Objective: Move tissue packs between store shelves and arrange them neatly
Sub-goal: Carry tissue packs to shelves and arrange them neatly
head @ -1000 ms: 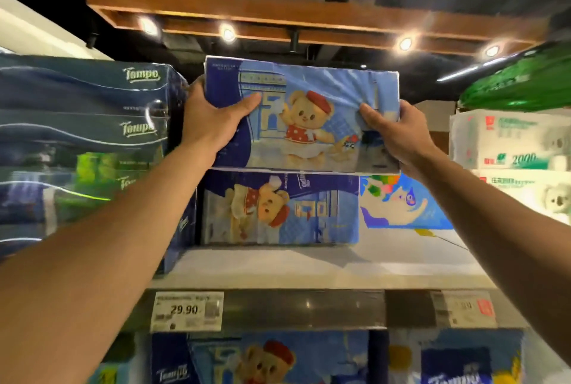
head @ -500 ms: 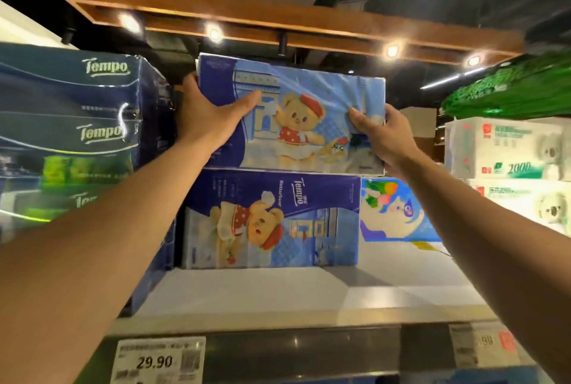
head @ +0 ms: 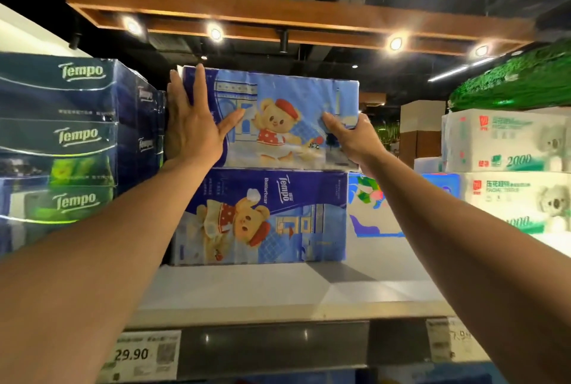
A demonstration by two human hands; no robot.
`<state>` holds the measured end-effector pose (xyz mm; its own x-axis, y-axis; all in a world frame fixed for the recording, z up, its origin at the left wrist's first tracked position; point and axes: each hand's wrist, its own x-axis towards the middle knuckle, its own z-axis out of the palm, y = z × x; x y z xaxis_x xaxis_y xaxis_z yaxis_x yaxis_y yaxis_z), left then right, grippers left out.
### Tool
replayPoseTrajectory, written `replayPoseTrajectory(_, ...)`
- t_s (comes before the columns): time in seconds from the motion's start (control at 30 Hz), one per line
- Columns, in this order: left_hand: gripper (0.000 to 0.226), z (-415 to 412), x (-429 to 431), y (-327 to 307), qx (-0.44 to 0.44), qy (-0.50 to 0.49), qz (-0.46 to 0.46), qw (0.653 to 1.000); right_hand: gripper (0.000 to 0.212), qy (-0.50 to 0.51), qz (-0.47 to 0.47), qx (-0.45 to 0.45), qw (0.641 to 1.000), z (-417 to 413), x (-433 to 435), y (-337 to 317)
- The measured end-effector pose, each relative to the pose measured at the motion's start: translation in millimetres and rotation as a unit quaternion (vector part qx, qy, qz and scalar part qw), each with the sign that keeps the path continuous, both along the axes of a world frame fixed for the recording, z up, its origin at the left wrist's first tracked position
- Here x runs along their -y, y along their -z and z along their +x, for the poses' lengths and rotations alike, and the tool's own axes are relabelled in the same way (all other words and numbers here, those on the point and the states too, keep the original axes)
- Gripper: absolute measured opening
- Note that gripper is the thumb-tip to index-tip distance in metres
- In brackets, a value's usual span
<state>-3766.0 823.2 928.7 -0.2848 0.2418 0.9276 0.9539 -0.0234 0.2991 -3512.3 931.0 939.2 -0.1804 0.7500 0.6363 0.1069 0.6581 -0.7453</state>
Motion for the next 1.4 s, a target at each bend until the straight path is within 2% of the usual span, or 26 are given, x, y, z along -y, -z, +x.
replayPoseTrajectory(0.13, 0.103, 13.0, 19.1, 8.3, 0.003, 0.002, -0.048, 0.999, 0.115, 0.072, -0.024, 0.068, 0.995, 12.7, 27.9, 14.3)
replayPoseTrajectory(0.3, 0.107, 44.4, 71.1, 36.5, -0.003, 0.009, -0.09, 0.996, 0.091, 0.112, 0.058, 0.154, 0.98, 58.8, 82.1, 49.6)
replayPoseTrajectory(0.4, 0.109, 78.8, 105.8, 64.6, -0.008, 0.024, -0.136, 0.99, 0.088, 0.1, 0.118, 0.216, 0.964, 92.9, 115.3, 73.9)
replayPoseTrajectory(0.53, 0.112, 139.2, 145.9, 103.5, -0.015, 0.067, -0.222, 0.973, 0.102, 0.092, 0.146, 0.278, 0.945, 139.0, 151.5, 100.2)
replayPoseTrajectory(0.77, 0.11, 243.5, 194.3, 127.1, -0.05, 0.116, -0.308, 0.943, 0.086, 0.121, 0.176, 0.358, 0.909, 228.0, 220.9, 129.8)
replayPoseTrajectory(1.07, 0.11, 375.6, 244.3, 181.0, -0.112, 0.249, -0.349, 0.896, 0.088, 0.227, 0.096, 0.402, 0.882, 363.2, 326.6, 181.8)
replayPoseTrajectory(1.17, 0.117, 421.5, 261.3, 213.3, -0.124, 0.311, -0.368, 0.867, 0.089, 0.26, 0.051, 0.419, 0.868, 415.6, 367.9, 210.7)
replayPoseTrajectory(1.3, 0.11, 487.2, 288.8, 253.5, -0.151, 0.37, -0.389, 0.83, 0.082, 0.294, 0.004, 0.442, 0.847, 490.7, 422.3, 244.7)
replayPoseTrajectory(1.4, 0.123, 540.0, 296.3, 266.9, -0.179, 0.404, -0.398, 0.804, 0.107, 0.332, -0.037, 0.456, 0.825, 548.9, 456.8, 262.0)
